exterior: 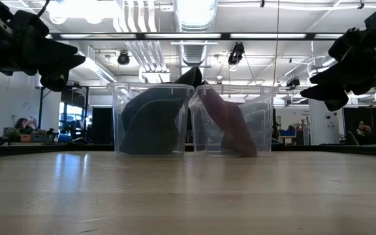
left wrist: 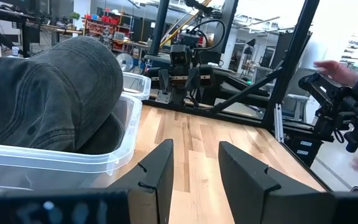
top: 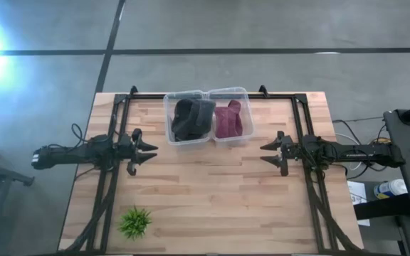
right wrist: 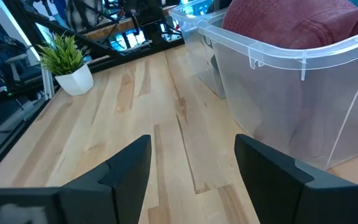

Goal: Pick & Place hat
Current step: Return to Home Position

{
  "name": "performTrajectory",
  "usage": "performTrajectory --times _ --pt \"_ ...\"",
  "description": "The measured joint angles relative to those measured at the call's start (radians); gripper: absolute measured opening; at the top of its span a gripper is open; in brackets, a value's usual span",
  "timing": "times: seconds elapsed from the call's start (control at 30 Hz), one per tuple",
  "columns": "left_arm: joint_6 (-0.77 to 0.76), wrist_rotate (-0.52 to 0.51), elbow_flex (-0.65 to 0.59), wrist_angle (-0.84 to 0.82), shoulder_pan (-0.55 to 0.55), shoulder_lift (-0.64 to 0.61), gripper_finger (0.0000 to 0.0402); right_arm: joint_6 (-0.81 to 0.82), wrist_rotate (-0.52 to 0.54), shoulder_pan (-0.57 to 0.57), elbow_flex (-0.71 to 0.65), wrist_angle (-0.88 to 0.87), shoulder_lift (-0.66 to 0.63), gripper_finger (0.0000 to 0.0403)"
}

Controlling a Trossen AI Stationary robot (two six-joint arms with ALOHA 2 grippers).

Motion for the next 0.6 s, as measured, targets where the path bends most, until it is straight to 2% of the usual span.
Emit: performTrajectory --times 0.23,0.37,0.5,0.6 --pt "0.000 -0.001 0.000 0.000 0.000 0.000 0.0121 -0.013 0.000 0.000 0.000 -0.001 -0.021 0.0228" --pt "0.000 -0.001 0.000 0.000 0.000 0.000 0.0121 -0.034 0.000 0.010 0.000 0.000 -0.116 0.0228" --pt "0.000 -0.002 0.000 0.000 0.000 0.001 0.0121 -0.130 -0.012 0.028 0.001 0.004 -0.219 0.0228" --pt "0.000 -0.002 0.000 0.000 0.000 0.001 0.0121 -0.172 -0.016 0.041 0.002 0.008 -0.238 0.0228"
